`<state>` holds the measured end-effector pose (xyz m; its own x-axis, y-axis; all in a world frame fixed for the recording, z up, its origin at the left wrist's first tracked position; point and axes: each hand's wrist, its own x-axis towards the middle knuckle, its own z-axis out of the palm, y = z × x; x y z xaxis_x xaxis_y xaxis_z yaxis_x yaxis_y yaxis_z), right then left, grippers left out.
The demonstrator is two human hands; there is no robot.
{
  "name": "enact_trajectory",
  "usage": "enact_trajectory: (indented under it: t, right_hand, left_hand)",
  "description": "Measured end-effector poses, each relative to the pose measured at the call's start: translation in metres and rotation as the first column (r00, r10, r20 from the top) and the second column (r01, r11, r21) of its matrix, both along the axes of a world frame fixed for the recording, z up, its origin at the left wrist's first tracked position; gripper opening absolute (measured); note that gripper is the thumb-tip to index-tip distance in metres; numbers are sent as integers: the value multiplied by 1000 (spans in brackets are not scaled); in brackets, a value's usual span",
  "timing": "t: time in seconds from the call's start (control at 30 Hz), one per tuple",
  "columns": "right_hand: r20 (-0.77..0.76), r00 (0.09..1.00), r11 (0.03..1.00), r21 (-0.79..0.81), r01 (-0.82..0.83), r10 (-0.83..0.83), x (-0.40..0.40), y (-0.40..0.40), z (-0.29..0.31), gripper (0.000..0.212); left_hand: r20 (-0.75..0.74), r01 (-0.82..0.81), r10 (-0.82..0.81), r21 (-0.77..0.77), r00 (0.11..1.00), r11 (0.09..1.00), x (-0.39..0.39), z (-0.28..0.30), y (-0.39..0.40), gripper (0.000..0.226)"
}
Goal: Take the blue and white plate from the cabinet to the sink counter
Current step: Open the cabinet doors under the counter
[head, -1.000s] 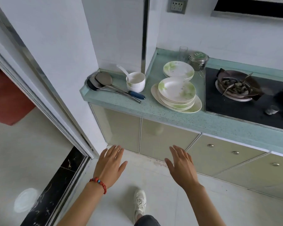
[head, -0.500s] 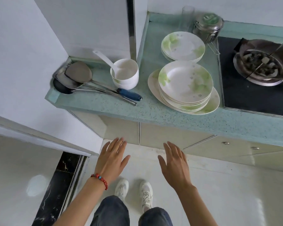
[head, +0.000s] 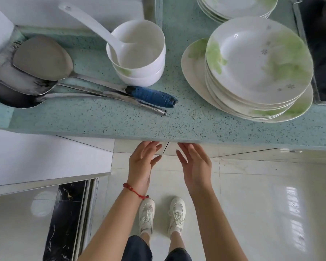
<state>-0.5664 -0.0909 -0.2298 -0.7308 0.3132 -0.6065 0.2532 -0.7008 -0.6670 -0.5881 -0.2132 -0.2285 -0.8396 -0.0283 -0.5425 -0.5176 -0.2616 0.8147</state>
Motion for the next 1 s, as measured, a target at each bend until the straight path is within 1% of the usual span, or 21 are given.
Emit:
enact_trajectory:
  t: [0.07,0.17,0.3,0.37,0.43,0.57,0.67,0.73,0.83,0.93,1.0]
  right_hand:
    - [-44,998,995,-94,29,-33,-7,1,-2,27]
    - [-70,995,982,-179,58,-71,-9,0,-4,30]
    - [-69,992,968,-234,86,-105,-7,-6,-4,28]
    - [-59,991,963,-248,103,-121,-1,-8,-3,24]
    - [-41,990,966,-230,120,-133,8,-11,-2,22]
    - [34,989,983,-110,147,-144,36,-15,0,24]
    - [88,991,994,19,103,-105,60,-16,1,21]
    - [148,986,991,122,60,-78,75,-16,1,15]
    - [229,972,970,243,-8,-50,97,-14,0,18]
    - [245,969,949,311,-56,-23,122,-8,-1,27]
    - [272,962,923,367,-119,16,139,0,-1,26]
  left_hand:
    - [20,-44,41,152,999,987,-8,-1,1,23]
    - [44,-85,75,308,996,948,-11,-4,3,29]
    - [59,-100,83,403,995,910,-8,-3,6,30]
    - [80,-124,99,427,992,896,-7,-3,6,29]
    - [108,-153,117,429,987,891,-3,-3,3,26]
    - [146,-173,129,354,981,919,18,-3,-5,20]
    - [127,-119,87,275,988,954,45,-4,-20,14]
    - [126,-112,87,209,988,971,65,-6,-30,11]
    - [133,-146,137,60,982,987,91,-8,-42,14]
    - [101,-119,133,-134,986,984,113,-9,-51,17]
    - [79,-130,149,-213,986,968,126,-9,-59,18]
